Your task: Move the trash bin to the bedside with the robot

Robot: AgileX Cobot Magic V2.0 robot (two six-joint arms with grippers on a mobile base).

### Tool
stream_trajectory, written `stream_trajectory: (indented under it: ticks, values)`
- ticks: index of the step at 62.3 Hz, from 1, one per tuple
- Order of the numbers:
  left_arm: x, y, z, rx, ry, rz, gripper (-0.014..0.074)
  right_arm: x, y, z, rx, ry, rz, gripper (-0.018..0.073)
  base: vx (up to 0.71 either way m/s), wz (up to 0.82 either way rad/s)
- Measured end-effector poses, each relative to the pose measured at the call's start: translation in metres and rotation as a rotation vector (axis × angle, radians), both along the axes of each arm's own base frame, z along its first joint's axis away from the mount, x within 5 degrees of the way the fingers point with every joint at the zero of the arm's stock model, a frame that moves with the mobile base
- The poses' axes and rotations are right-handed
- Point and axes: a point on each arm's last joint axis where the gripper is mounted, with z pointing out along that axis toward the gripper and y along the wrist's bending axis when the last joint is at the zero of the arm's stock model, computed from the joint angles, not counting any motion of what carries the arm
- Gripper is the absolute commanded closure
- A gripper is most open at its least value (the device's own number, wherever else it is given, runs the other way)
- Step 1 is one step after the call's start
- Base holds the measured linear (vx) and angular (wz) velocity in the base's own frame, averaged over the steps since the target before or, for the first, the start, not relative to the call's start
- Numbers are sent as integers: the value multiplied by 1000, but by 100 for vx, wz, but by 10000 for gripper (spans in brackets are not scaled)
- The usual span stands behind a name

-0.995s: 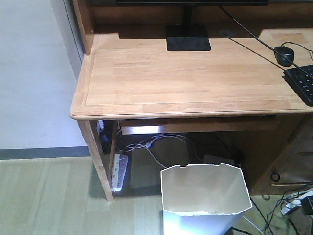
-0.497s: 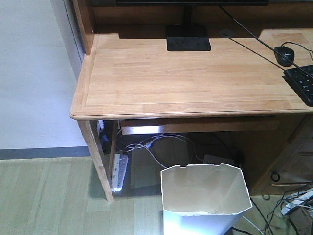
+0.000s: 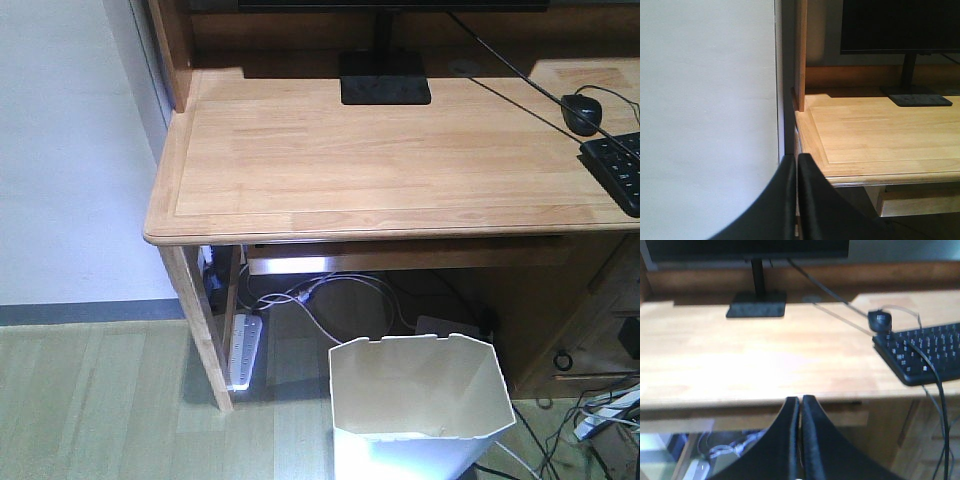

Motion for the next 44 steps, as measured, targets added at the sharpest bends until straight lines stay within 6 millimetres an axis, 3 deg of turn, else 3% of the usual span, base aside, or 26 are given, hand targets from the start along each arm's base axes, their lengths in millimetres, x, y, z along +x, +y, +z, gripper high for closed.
stream_trajectory:
  ticks: [11,32,44]
  values:
    - [0,0,0,0,0,0,602,1,0,-1,-19,16,1,490,0,0]
    - [0,0,0,0,0,0,602,0,-1,-4,-28,49,0,71,0,0]
    - [0,0,0,0,0,0,602,-1,-1,-5,-28,58,-1,-1,0,0]
